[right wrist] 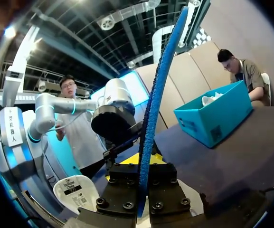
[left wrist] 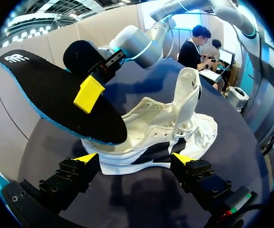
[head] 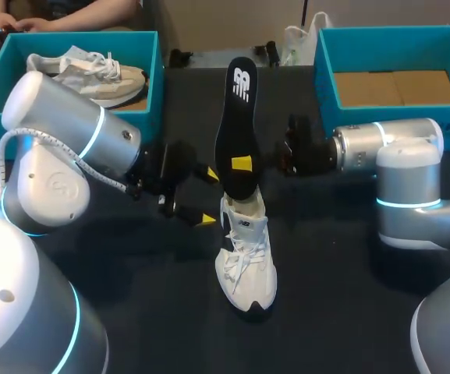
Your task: Take the shoe out of the shoebox, open the shoe tongue, remove and reinsert the insole, then place the shoe into the shoebox
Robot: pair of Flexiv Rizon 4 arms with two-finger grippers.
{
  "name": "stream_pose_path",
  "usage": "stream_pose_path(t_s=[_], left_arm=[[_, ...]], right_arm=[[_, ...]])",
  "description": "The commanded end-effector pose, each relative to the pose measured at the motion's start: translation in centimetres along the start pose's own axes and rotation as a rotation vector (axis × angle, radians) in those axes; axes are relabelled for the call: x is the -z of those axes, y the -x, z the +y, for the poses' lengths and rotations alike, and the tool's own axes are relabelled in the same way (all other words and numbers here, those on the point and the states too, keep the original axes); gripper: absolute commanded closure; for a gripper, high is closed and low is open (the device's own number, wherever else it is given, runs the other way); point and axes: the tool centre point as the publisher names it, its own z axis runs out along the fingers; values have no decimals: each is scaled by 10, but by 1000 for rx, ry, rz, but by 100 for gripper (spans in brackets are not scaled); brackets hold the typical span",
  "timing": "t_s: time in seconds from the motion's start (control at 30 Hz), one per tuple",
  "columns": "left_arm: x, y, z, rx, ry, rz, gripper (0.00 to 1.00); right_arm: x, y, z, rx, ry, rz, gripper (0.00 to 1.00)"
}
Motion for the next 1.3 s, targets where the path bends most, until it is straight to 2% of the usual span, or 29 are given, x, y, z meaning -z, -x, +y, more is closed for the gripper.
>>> stream_pose_path(t_s=[0.03, 0.3, 0.77, 1.3], left_arm=[[-1, 0, 0, 0, 1, -11, 0], [-1, 1, -1, 6, 0, -19, 0], [-4, 7, -2, 17, -10, -17, 0], [-4, 5, -6, 16, -7, -9, 0]], right_arm=[[-1, 0, 0, -1, -2, -2, 100], [-1, 0, -1, -3, -3, -2, 100], [2, -1, -18, 18, 11, -7, 100], [9, 1, -31, 9, 4, -21, 100]])
